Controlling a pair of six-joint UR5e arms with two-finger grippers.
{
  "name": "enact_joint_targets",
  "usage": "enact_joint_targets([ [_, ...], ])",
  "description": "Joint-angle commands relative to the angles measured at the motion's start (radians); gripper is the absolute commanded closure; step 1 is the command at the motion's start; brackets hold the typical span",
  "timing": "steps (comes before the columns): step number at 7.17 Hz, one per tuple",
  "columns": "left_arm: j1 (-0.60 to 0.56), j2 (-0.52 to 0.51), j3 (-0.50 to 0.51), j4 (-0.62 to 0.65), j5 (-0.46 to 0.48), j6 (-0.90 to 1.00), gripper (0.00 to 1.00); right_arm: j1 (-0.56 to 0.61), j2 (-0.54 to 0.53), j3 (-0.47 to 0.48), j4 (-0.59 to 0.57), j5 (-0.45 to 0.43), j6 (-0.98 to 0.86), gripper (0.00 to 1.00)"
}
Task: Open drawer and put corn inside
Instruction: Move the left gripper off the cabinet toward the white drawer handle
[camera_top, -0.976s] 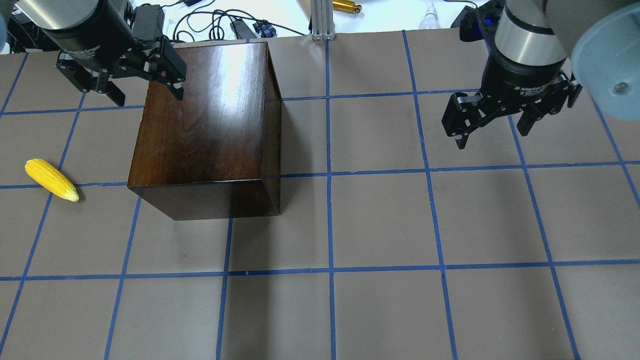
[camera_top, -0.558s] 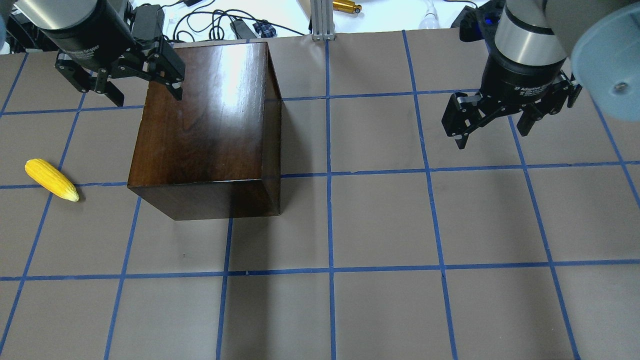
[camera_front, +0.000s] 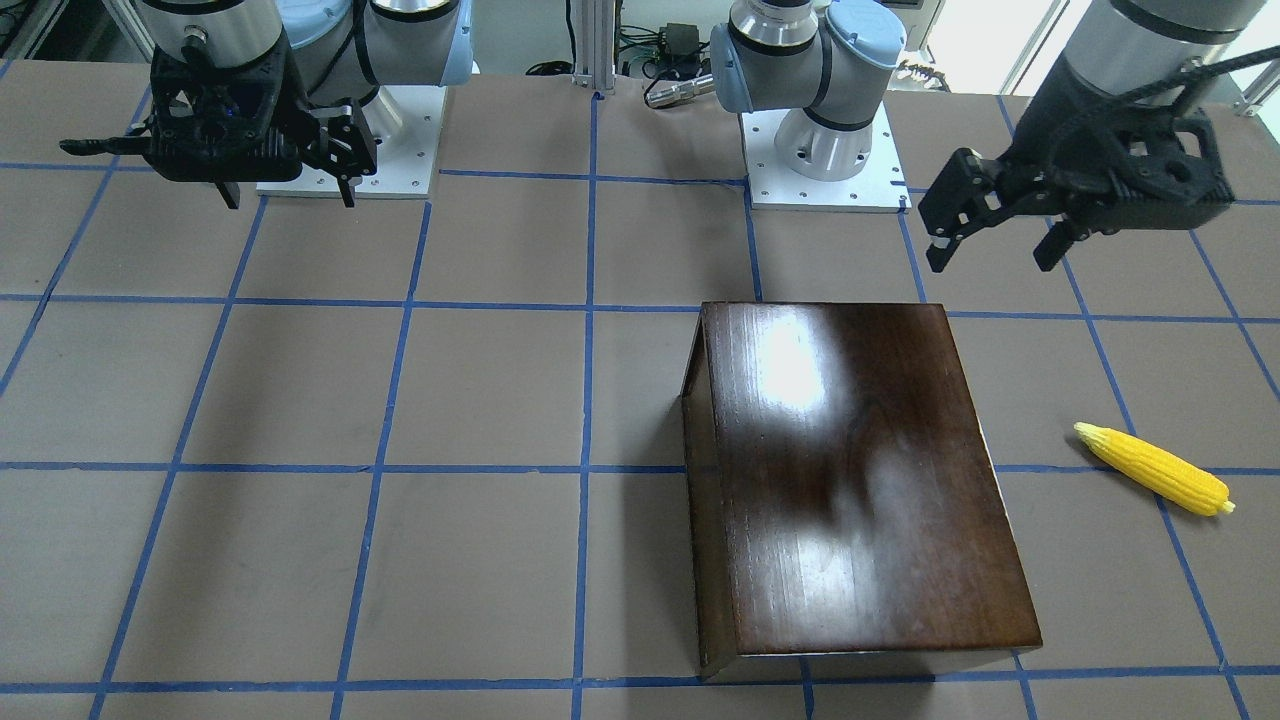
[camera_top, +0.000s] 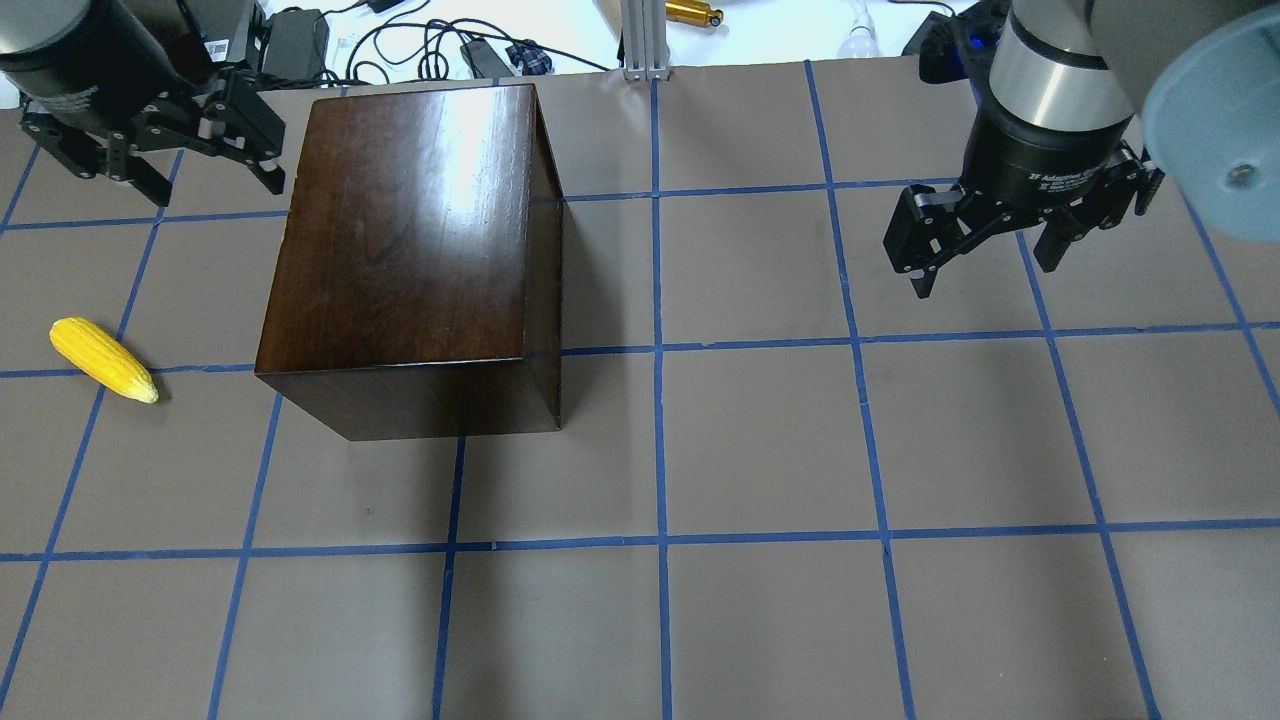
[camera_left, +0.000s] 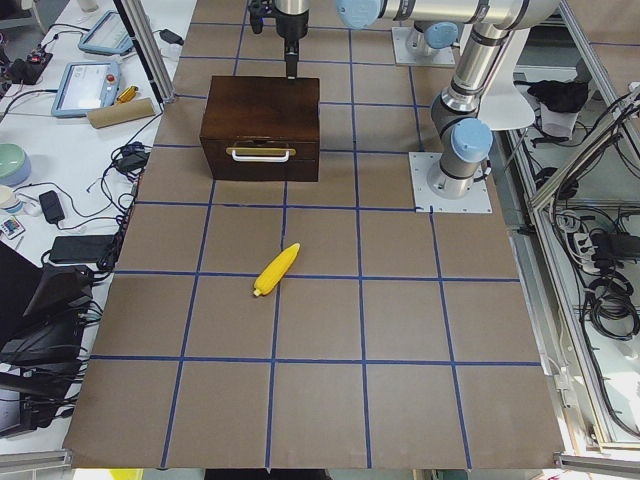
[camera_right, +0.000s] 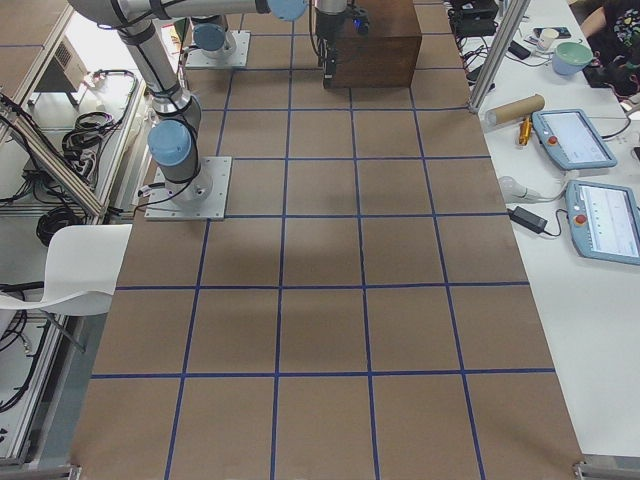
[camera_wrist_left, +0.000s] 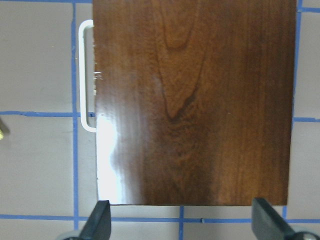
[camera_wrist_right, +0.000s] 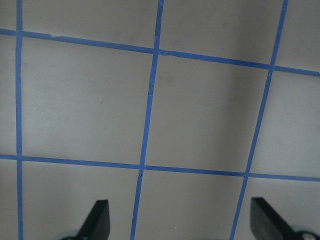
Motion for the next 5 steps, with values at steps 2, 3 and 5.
enact_joint_targets([
  [2,0.231,-0.040,-0.007,0.036,0.044,0.242,0.00,0.000,0.001,0.000,0.000,0.000,0.000,0.00],
  [3,0.270,-0.067,-0.004,0.045,0.047,0.246,0.00,0.000,-0.001,0.000,0.000,0.000,0.000,0.00],
  [5,0.295,-0.110,-0.002,0.097,0.048,0.263,0.00,0.000,-0.001,0.000,0.000,0.001,0.000,0.00],
])
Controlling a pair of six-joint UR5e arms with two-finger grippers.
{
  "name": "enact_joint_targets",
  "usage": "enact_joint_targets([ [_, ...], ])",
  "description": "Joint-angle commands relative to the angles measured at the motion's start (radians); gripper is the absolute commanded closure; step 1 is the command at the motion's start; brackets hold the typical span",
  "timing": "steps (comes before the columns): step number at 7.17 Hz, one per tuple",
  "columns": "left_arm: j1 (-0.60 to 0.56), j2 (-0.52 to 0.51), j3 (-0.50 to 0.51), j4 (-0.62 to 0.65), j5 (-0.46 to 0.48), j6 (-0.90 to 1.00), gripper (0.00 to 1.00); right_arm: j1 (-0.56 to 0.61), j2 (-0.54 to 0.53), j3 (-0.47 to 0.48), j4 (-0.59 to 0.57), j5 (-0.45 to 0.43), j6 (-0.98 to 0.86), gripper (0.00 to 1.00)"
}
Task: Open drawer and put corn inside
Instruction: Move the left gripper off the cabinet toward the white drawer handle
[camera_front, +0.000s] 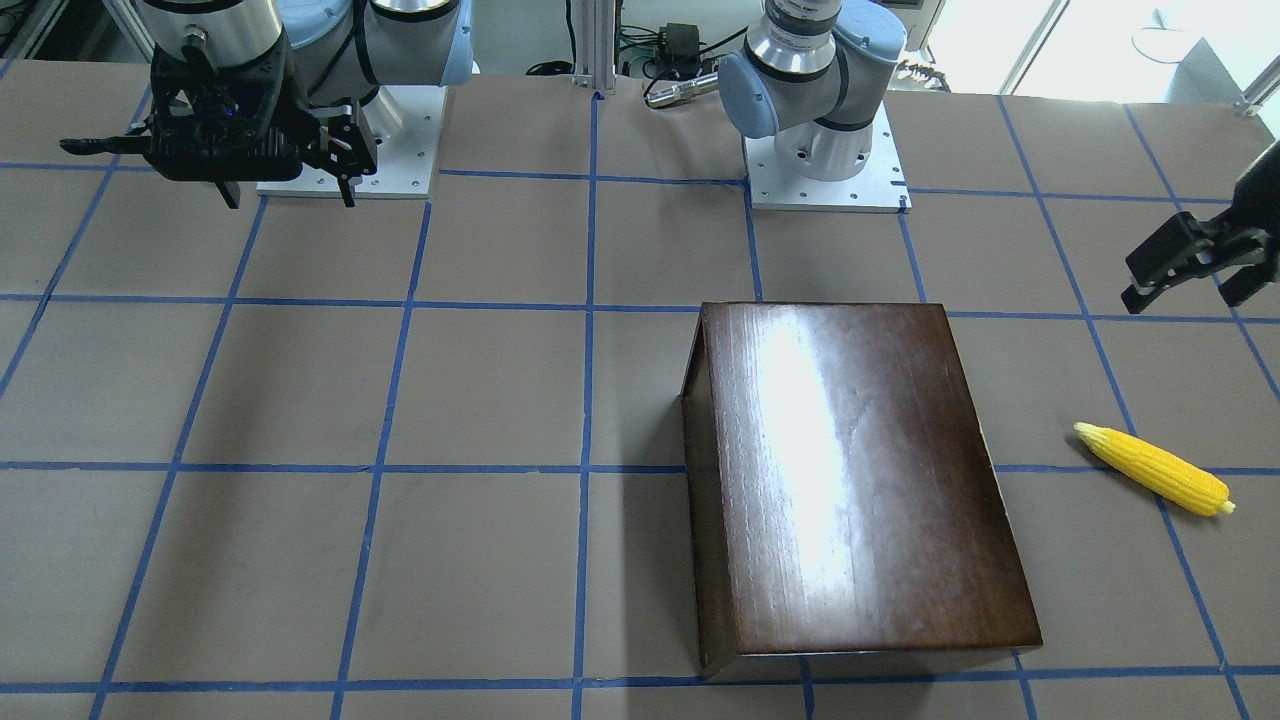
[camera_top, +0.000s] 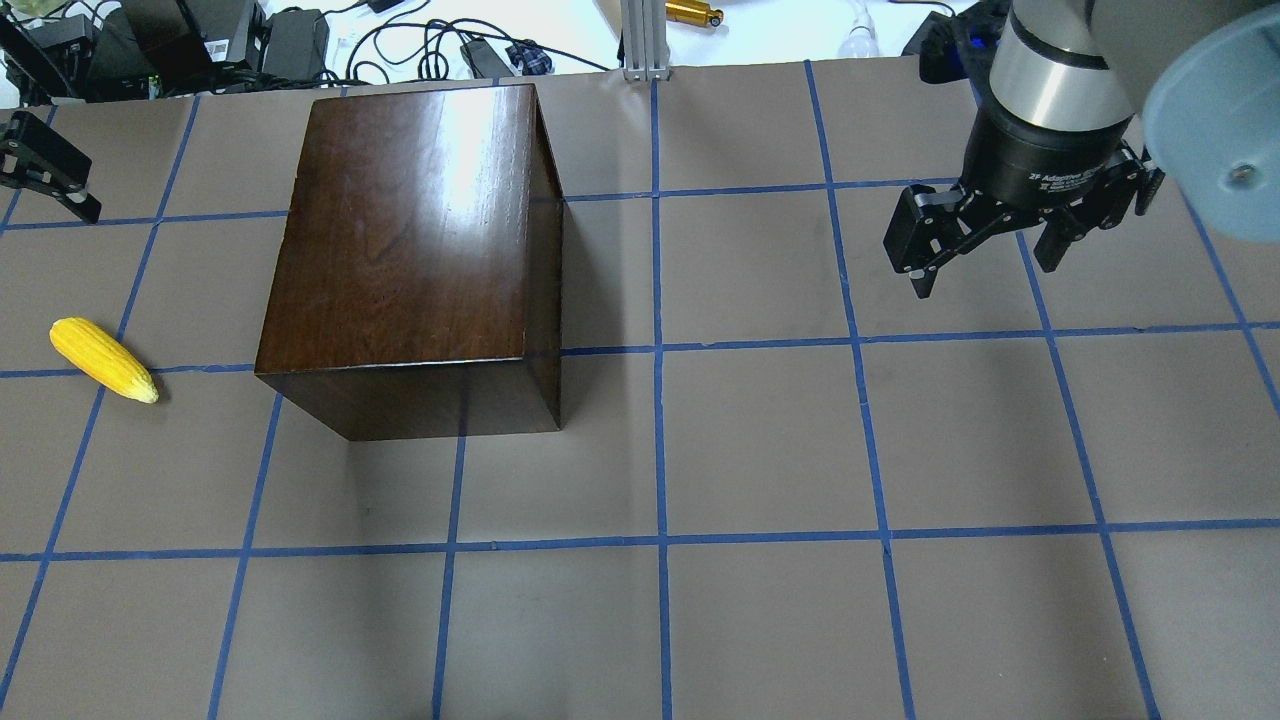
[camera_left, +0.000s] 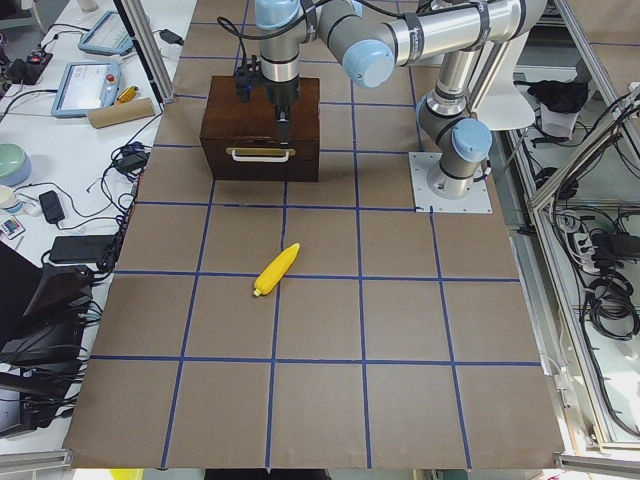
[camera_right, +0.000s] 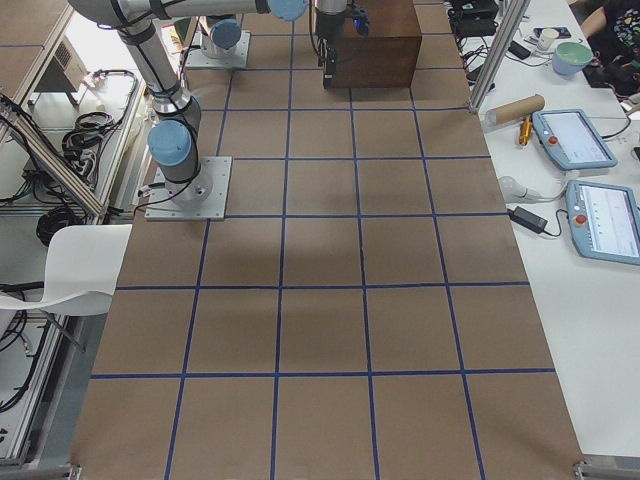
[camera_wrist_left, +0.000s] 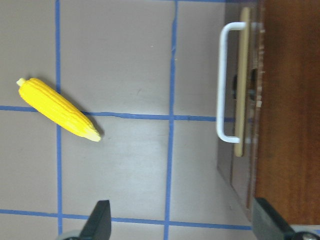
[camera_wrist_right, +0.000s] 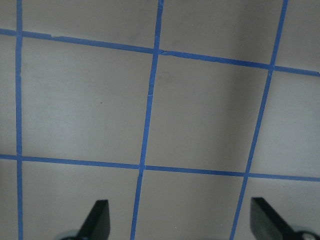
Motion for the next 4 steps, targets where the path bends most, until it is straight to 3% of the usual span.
enact_joint_targets([
  [1,0.020,-0.047,-0.004,0.055,0.000,0.022,0.00,0.000,0.001,0.000,0.000,0.000,0.000,0.00],
  [3,0.038,-0.127,0.008,0.060,0.000,0.079,0.00,0.000,0.001,0.000,0.000,0.000,0.000,0.00],
  [4,0.045,-0.184,0.005,0.124,0.000,0.079,0.00,0.000,-0.001,0.000,0.000,0.001,0.000,0.00],
])
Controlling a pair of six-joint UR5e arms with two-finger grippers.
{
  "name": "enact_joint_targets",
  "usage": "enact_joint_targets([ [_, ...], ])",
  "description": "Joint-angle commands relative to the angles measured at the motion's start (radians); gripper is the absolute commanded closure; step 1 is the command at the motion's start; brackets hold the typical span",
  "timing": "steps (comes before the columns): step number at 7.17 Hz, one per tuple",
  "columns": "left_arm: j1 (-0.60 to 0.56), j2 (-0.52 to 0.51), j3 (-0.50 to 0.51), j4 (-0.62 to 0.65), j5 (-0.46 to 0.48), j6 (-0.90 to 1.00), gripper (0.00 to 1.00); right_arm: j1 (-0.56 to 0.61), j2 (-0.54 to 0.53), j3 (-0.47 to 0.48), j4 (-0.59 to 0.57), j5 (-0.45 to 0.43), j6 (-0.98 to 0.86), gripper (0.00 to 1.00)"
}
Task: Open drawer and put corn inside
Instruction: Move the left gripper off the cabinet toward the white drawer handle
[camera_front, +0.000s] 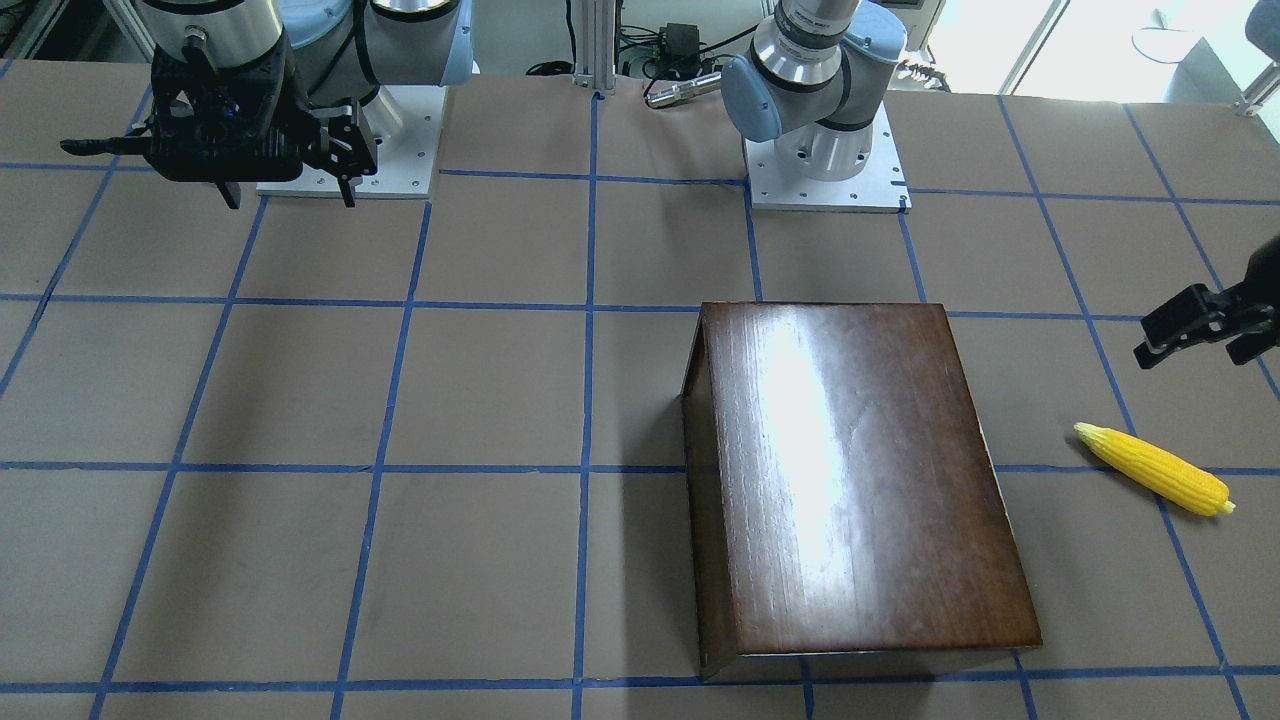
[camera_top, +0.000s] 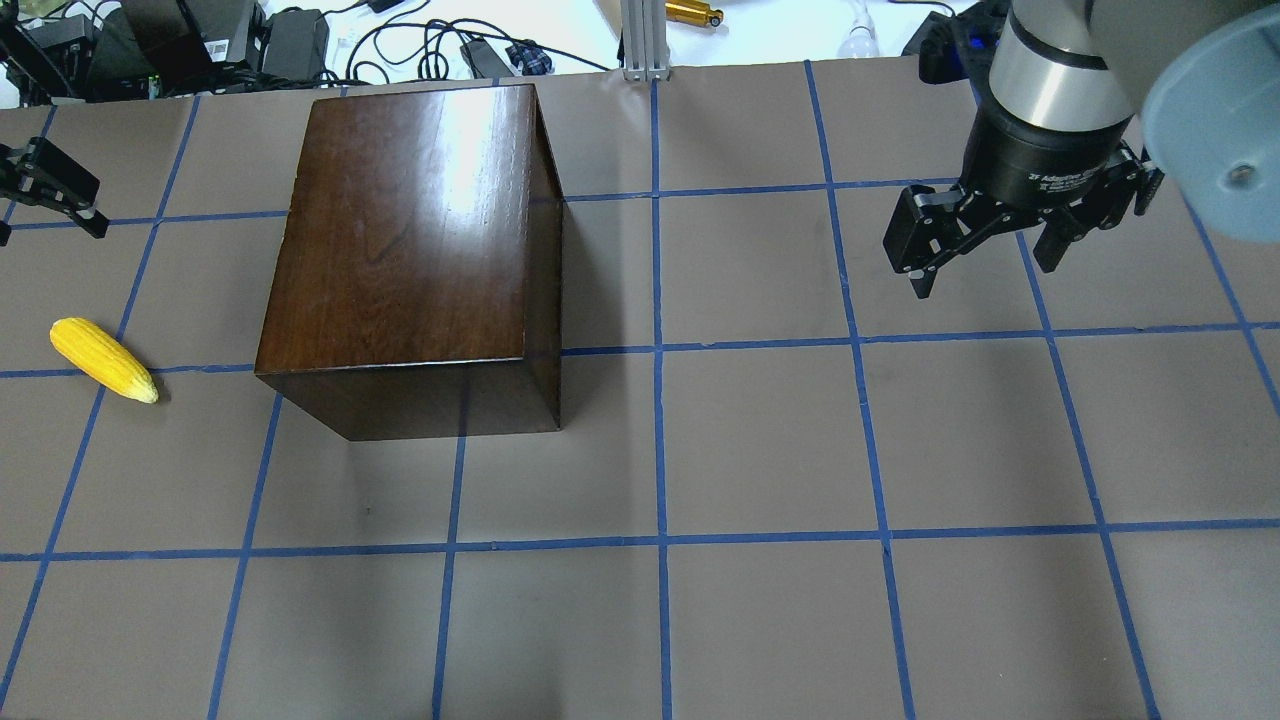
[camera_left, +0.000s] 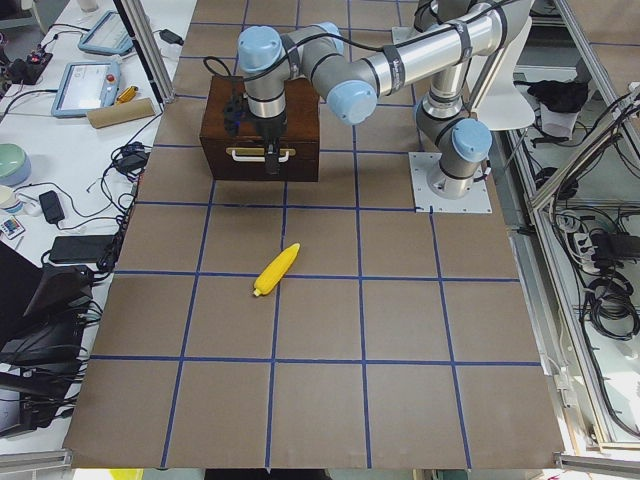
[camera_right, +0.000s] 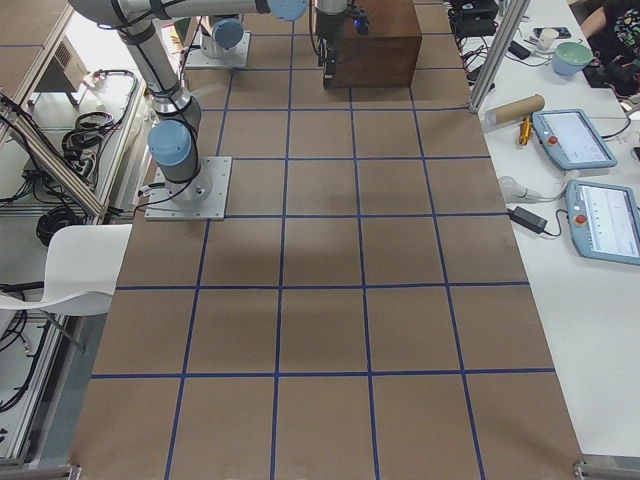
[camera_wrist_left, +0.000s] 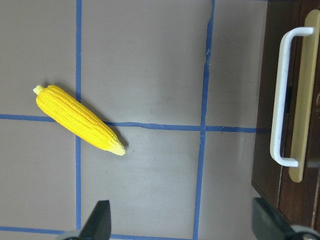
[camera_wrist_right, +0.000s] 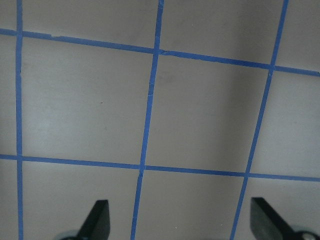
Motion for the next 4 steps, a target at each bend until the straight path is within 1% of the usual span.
enact_joint_targets([
  [1,0.010,-0.107,-0.002,0.079,-0.002,0.008,0.00,0.000,0.000,0.000,0.000,0.001,0.000,0.00],
  [3,0.010,-0.175,-0.008,0.131,-0.009,0.003,0.00,0.000,0.000,0.000,0.000,0.001,0.000,0.00],
  [4,0.008,-0.199,-0.008,0.133,-0.014,0.000,0.00,0.000,0.000,0.000,0.000,0.001,0.000,0.00],
])
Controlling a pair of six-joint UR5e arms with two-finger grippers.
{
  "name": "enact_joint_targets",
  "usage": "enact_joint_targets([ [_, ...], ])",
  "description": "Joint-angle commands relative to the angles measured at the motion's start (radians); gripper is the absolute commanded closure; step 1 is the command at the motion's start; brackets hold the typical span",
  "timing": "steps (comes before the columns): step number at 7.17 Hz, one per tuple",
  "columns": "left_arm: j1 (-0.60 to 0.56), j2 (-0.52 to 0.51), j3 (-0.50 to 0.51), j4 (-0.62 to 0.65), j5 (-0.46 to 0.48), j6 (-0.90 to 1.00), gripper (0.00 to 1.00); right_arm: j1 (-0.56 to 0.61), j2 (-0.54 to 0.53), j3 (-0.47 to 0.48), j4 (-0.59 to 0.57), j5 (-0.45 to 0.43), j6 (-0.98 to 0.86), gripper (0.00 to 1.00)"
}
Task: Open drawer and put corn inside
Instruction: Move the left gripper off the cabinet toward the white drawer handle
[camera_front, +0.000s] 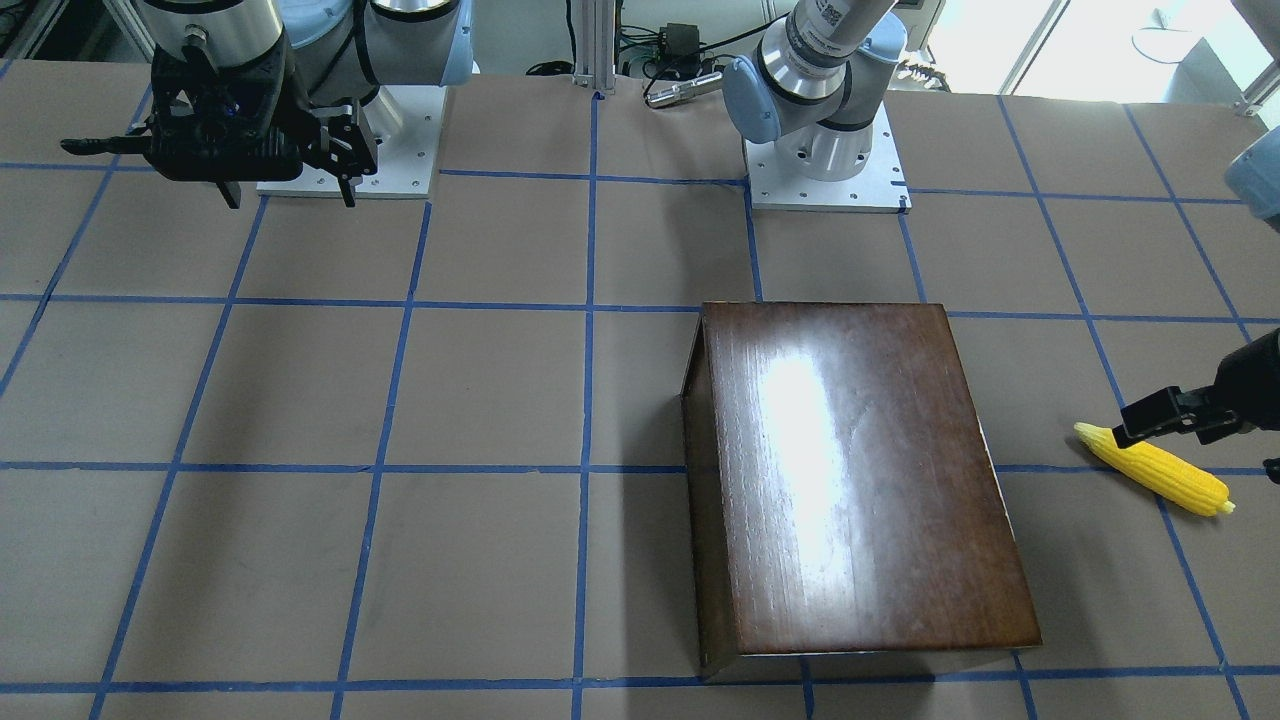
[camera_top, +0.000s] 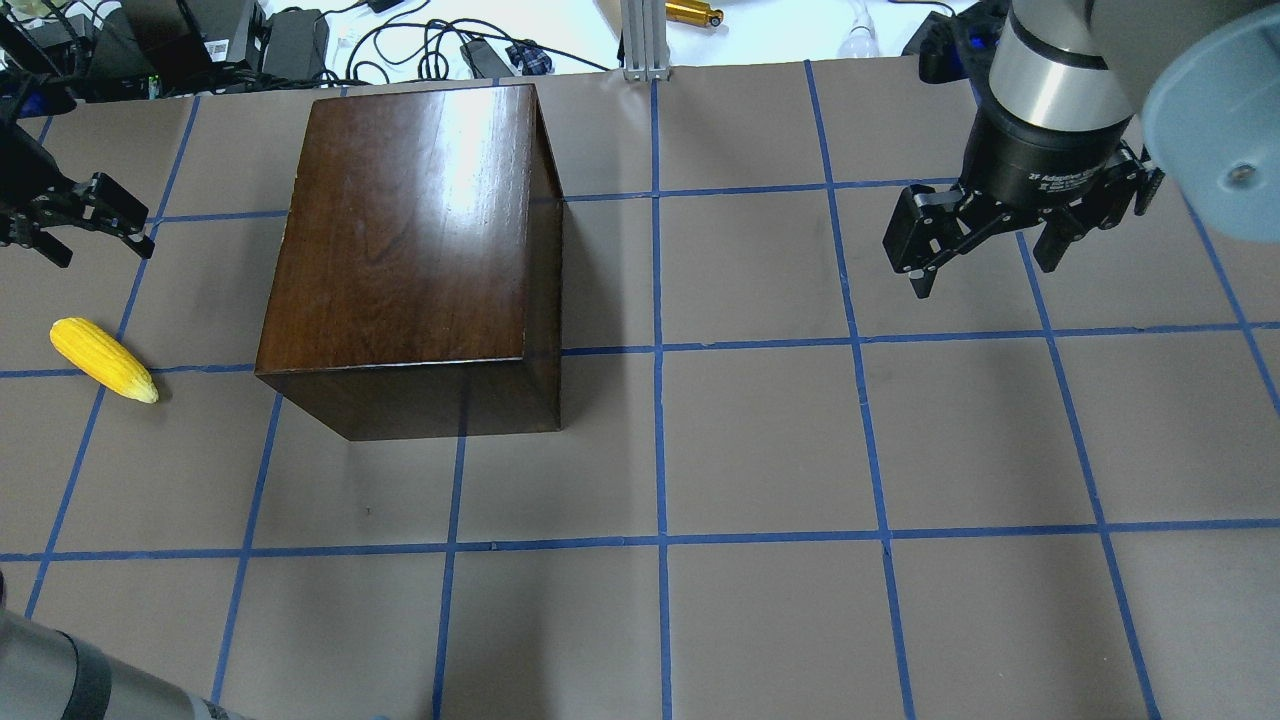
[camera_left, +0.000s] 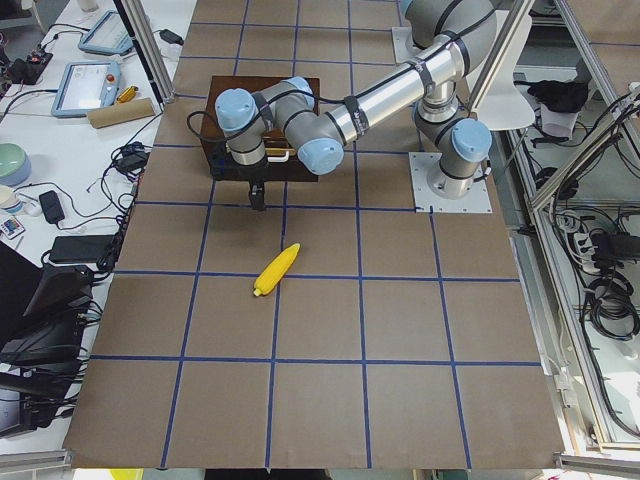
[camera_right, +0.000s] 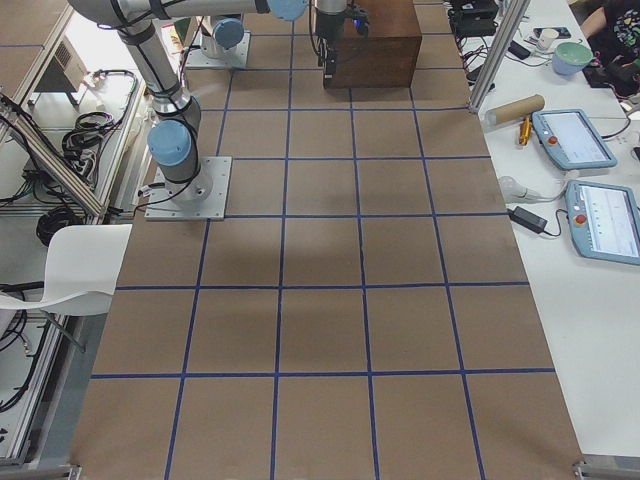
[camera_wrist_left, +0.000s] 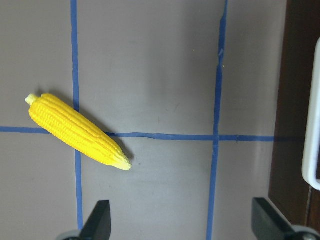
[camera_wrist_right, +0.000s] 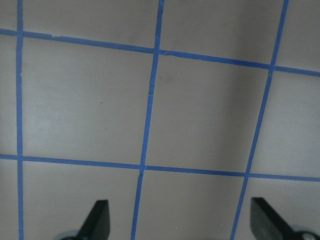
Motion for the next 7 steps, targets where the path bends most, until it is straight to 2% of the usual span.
enact_joint_targets([
  [1,-0.003,-0.038,-0.001,0.006,-0.050,-0.010,0.00,0.000,-0.001,0.000,0.000,0.000,0.000,0.00],
  [3,-0.003,-0.036,-0.003,-0.034,-0.220,-0.008,0.00,0.000,-0.001,0.000,0.000,0.000,0.000,0.00],
  [5,-0.010,-0.042,-0.009,-0.042,-0.345,0.015,0.00,0.000,0.000,0.000,0.000,0.000,0.000,0.00],
  [7,-0.016,-0.055,-0.024,-0.047,-0.374,0.105,0.00,0.000,-0.001,0.000,0.000,-0.001,0.000,0.00],
])
